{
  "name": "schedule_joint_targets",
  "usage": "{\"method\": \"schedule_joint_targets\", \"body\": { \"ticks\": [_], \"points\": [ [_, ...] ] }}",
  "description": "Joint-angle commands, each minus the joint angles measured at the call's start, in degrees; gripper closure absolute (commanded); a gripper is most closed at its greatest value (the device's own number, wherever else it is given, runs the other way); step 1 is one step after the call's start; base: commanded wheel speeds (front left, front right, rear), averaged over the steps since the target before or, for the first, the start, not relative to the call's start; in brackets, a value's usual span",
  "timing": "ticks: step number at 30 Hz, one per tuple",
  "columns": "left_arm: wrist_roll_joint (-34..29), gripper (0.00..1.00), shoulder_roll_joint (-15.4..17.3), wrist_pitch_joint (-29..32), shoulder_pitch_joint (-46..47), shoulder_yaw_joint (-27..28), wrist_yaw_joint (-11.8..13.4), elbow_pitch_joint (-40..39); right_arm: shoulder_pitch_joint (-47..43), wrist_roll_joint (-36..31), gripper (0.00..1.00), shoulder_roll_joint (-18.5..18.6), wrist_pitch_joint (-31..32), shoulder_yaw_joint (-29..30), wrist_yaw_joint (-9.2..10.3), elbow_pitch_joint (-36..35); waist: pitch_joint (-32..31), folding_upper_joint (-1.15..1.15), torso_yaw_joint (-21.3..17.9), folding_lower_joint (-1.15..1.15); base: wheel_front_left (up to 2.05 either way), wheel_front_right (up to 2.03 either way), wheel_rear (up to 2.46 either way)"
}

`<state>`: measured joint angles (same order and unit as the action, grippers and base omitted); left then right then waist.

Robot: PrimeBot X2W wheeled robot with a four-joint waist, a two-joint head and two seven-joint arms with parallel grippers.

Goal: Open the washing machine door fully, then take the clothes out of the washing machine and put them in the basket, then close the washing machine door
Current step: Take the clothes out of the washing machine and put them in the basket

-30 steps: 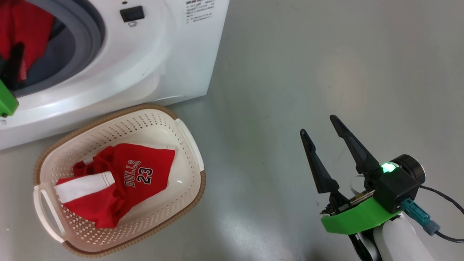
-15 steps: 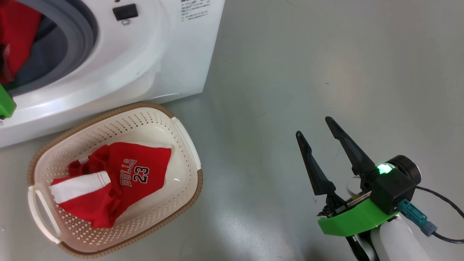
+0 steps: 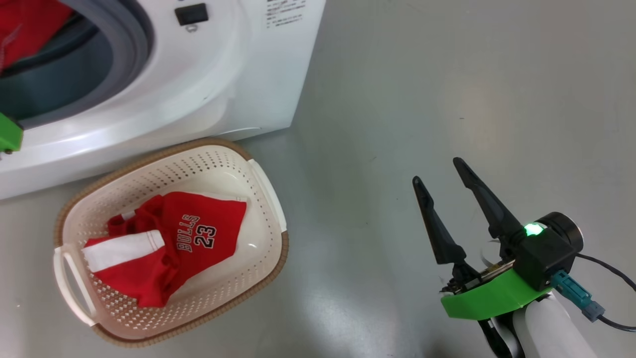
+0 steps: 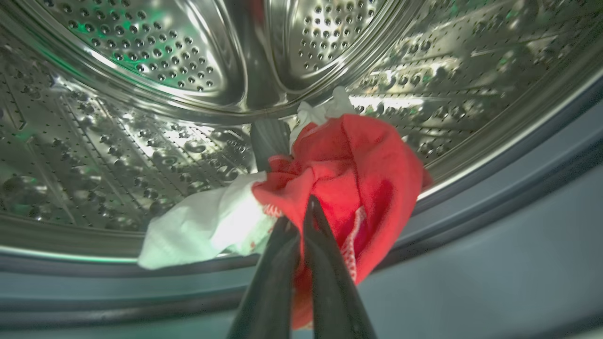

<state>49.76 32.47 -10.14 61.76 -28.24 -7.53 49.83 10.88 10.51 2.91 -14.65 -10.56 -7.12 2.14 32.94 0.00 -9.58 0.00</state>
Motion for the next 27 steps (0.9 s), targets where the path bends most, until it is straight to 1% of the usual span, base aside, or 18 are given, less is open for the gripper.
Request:
{"method": "schedule_joint_targets", "body": {
  "ticks": [1, 5, 7, 9, 12, 16, 17, 22, 27],
  "points": [
    [1.6, 1.0, 2.5, -1.2, -1.4, 2.2, 0.0, -1.9, 0.7, 0.2, 0.0, 0.0, -0.3, -0.9, -0.36, -1.0, -0.4, 0.0, 0.6, 0.0, 0.0, 0.0, 0.0],
    [4.1, 1.0, 2.5, -3.7, -4.0, 3.4, 0.0, -5.3, 0.8, 0.0, 0.0, 0.0, -0.3, -0.7, -0.36, -0.7, -0.9, 0.0, 1.5, 0.0, 0.0, 0.0, 0.0],
    [4.3, 1.0, 3.0, -4.4, -5.3, 4.2, 0.0, -7.2, 1.0, -0.2, 0.0, 0.0, -0.3, -0.6, -0.36, -0.5, -1.2, 0.0, 1.9, 0.0, 0.0, 0.0, 0.0],
    [3.2, 1.0, 3.5, -4.8, -6.5, 5.5, 0.0, -8.9, 1.1, -0.3, 0.0, 0.0, -0.3, -0.4, -0.36, -0.3, -1.7, 0.0, 2.4, 0.0, 0.0, 0.0, 0.0],
    [-1.0, 1.0, 3.4, -4.8, -8.7, 11.2, 0.8, -13.4, 1.1, -0.4, 0.0, 0.0, -0.3, 0.0, -0.36, -0.1, -2.4, 0.0, 2.9, 0.0, 0.0, 0.0, 0.0],
    [-7.3, 1.0, 1.1, -4.8, -14.1, 19.3, 1.3, -19.8, 0.8, -0.3, 0.0, 0.0, -0.3, 0.2, -0.36, 0.4, -3.9, 0.0, 3.3, 0.0, 0.0, 0.0, 0.0],
    [-7.3, 1.0, 1.1, -4.8, -14.1, 19.3, 1.3, -19.8, 0.8, -0.3, 0.0, 0.0, -0.3, 0.2, -0.36, 0.4, -3.9, 0.0, 3.3, 0.0, 0.0, 0.0, 0.0],
    [-13.8, 1.0, -2.8, -4.9, -20.3, 27.4, 1.0, -26.3, 0.4, -0.3, 0.0, 0.0, -0.3, 0.4, -0.36, 0.8, -5.6, 0.0, 3.7, 0.0, 0.0, 0.0, 0.0],
    [-18.2, 1.0, -6.8, -4.9, -25.7, 33.8, 0.5, -32.0, -0.3, -0.3, 0.0, 0.0, -0.3, 0.4, -0.36, 1.4, -7.8, 0.0, 3.9, 0.0, 0.0, 0.0, 0.0]
  ]
}}
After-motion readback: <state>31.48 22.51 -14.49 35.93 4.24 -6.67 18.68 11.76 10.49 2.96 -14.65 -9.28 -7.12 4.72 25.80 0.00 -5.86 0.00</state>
